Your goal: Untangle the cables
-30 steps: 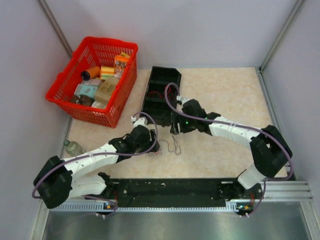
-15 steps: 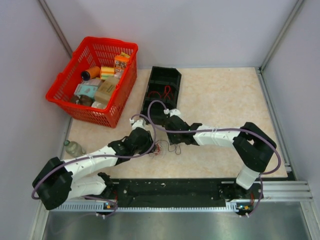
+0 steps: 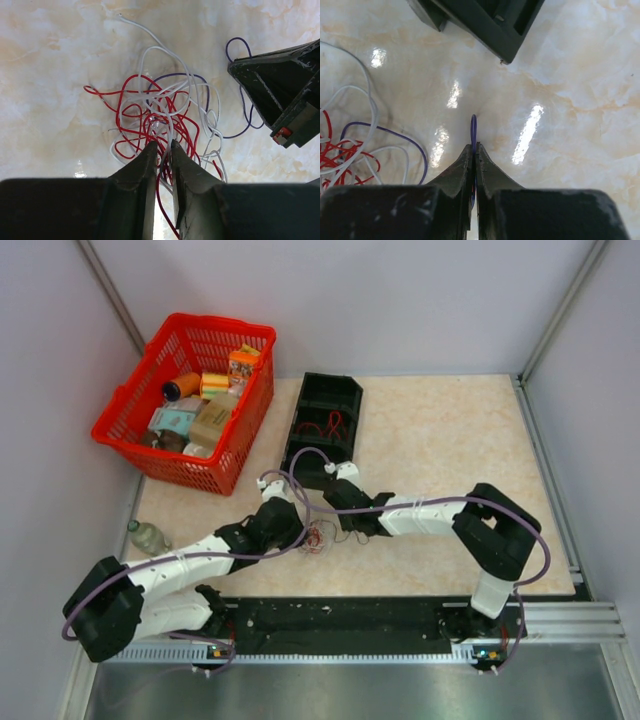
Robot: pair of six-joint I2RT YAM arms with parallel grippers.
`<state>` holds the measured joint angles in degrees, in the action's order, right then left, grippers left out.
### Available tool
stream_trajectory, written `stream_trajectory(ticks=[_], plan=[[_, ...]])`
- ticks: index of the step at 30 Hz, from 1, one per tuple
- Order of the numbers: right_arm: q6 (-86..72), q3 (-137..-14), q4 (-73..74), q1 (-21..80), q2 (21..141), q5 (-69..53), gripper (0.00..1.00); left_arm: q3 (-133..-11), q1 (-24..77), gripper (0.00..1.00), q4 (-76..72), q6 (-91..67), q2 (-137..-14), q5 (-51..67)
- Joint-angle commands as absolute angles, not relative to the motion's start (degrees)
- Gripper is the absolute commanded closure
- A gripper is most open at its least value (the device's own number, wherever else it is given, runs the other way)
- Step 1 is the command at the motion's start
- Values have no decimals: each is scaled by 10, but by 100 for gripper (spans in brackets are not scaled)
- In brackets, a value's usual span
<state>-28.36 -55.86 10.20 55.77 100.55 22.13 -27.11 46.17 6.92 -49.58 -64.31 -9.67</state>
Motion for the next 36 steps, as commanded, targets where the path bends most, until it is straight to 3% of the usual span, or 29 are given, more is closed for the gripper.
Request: stream_trajectory(ticks=[1,4,5,12,19,28,36], plan=[[-288,-536,120,562,954,296,100,-263,461,83,46,-502,-627,-110],[-276,-520,130,562,863,350,100,-260,461,92,47,-505,-623,-118],[-272,-519,135,561,838,364,100,-259,461,100,49,-509,-622,-121],[-263,-519,152,519,630,384,100,-245,461,100,45,-521,-607,-134],[-215,-594,165,484,536,374,100,-241,461,100,44,-526,-605,-140],[-158,-707,177,439,577,353,100,-220,461,100,21,-525,-579,-136],[-149,-752,27,370,749,287,100,-199,461,100,-25,-508,-566,-112]])
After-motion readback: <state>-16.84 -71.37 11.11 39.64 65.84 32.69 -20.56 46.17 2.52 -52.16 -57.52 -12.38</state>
